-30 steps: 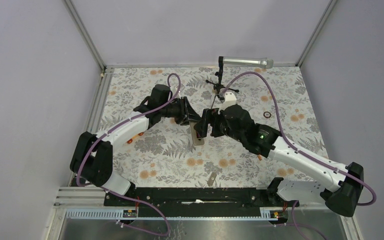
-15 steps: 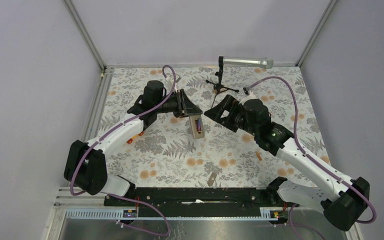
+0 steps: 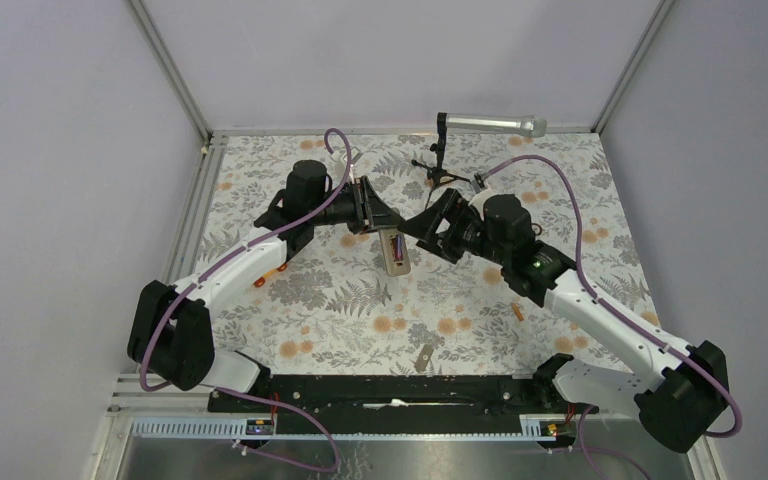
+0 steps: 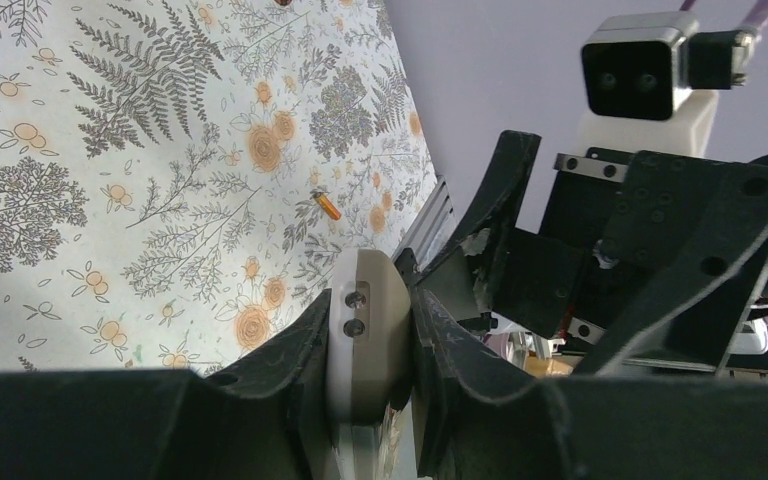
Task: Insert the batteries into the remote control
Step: Load the battery into the remote control.
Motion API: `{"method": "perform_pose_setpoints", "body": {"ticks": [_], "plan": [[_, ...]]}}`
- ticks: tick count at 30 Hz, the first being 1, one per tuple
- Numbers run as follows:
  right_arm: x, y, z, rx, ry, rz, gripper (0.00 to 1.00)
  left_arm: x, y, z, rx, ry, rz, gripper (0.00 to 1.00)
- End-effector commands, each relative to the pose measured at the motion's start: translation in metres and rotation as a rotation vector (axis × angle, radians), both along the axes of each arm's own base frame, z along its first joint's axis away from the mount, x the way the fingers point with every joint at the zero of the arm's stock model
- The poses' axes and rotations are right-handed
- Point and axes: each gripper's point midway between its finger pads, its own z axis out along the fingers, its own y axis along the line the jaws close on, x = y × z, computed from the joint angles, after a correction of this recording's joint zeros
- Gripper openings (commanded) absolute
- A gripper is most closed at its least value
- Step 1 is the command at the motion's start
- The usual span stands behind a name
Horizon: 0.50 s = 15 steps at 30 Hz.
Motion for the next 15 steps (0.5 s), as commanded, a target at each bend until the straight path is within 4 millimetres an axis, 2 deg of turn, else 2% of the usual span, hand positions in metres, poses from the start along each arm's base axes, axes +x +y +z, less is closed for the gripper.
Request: {"method": "perform_pose_setpoints", "body": {"ticks": [1,8,15], "plan": [[0.003,0.009,0.009,0.045,0.011,0.039,0.81,-0.003,0.000,0.047,-0.077,-0.118,-0.022,0.00],[0.005,0.013,0.000,0.043,0.049,0.050,0.79,-0.005,-0.001,0.054,-0.094,-0.123,-0.030,0.00],[0.005,0.011,-0.002,0.087,0.068,0.039,0.84,-0.007,-0.001,0.056,-0.112,-0.109,-0.037,0.00]]}}
